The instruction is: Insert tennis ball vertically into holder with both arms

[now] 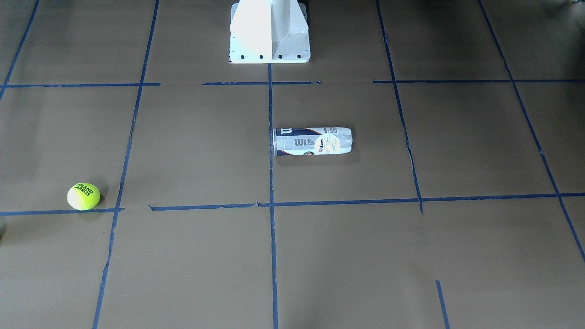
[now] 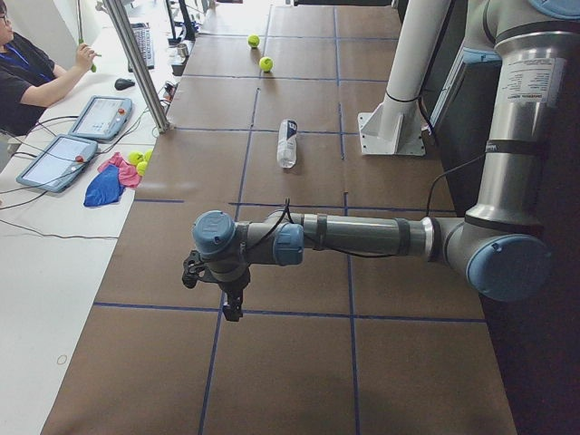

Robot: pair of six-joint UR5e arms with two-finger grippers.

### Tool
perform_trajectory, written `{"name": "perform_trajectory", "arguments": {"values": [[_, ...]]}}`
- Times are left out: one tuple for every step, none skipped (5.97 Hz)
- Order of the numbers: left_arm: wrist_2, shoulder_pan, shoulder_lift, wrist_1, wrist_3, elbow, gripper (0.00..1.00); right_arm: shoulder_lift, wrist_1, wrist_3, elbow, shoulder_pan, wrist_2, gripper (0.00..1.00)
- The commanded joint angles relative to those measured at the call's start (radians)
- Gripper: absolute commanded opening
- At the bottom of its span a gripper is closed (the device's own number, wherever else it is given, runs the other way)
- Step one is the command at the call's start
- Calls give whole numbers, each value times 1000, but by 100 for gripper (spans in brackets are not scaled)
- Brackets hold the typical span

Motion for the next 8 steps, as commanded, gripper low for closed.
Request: {"name": "perform_trajectory", "arguments": {"values": [[0,2,-2,-3,0,0,100,0,0,4,-5,0,-3,100],[5,3,1,-3,0,5,100,3,2,2,1,-1,-1,100],[8,24,0,-3,-6,8,100,38,0,2,-1,-3,-1,100],[0,49,-15,-6,-9,6,100,104,-3,7,-33,-3,-3,100],[6,51,-73,-79,-11,14,100,103,-2,7,-40,-3,6,100],[2,52,-103,-104,0,-3,100,107,0,5,-36,-3,8,100],[2,57,-126,-224,-6,-2,100,110,-2,8,-34,-3,8,100],[2,83,-121,-358,-14,0,100,115,0,7,-30,-3,8,100]]}}
